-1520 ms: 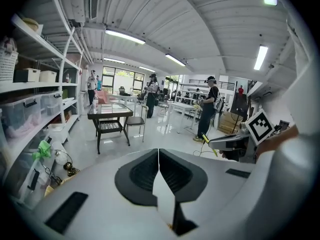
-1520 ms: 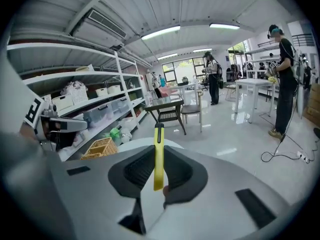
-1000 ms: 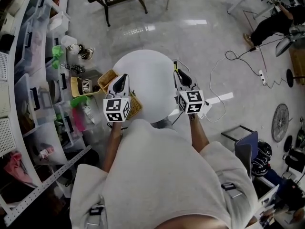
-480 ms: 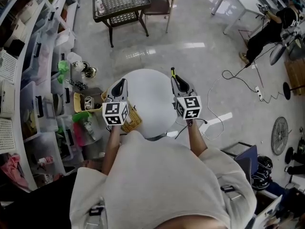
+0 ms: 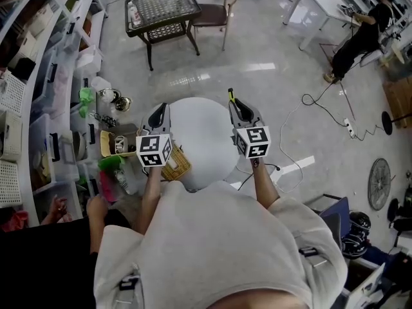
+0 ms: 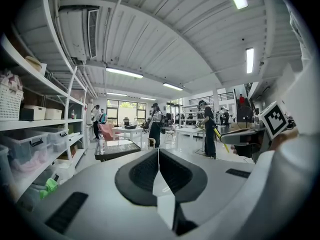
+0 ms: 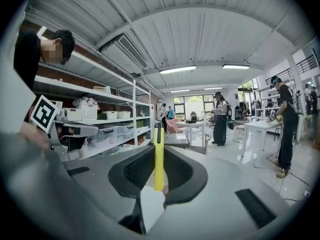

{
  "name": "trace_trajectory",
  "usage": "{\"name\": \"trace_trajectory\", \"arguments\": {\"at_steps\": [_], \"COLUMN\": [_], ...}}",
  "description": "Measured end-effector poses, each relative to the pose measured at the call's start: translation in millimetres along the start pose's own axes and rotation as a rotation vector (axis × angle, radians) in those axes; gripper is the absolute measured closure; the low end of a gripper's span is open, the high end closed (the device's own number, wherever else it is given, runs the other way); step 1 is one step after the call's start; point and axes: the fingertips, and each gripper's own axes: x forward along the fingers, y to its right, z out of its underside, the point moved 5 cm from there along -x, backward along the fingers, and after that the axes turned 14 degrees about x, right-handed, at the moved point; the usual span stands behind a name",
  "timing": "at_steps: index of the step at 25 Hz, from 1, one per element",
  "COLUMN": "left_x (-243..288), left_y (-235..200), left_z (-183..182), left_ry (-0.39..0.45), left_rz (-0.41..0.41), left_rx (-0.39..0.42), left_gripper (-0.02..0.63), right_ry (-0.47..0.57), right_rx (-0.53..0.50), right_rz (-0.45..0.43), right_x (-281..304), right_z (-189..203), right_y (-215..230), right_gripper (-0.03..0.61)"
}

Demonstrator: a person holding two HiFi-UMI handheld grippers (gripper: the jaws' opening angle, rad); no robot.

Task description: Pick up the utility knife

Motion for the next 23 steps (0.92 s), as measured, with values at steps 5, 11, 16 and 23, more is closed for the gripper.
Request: {"name": "trace_trajectory", "arguments": {"at_steps": [5, 11, 16, 23], "left_x": [0, -1, 0, 1], "left_y": [3, 8, 12, 14], "left_z": [-2, 0, 1, 5], "left_ry": [0.010, 0.012, 0.008, 0.007], "left_rz": [0.007, 0.021, 0.031, 0.039], "left_rx": [0.006, 0.003, 0.003, 0.003], "left_gripper": [0.591, 0.591, 0.591, 0.591], "right_ry": [0.003, -0.009, -0.017, -0.022], "right_rx": [0.004, 0.008, 0.019, 0.018], "right_rz": [0.004, 0.016, 0.030, 0.037], "right_x": [-2, -6, -10, -10], "right_z": [2, 10, 15, 20], "right_y": [0, -1, 3, 4], "right_gripper": [0.505, 0.505, 0.505, 0.505]}}
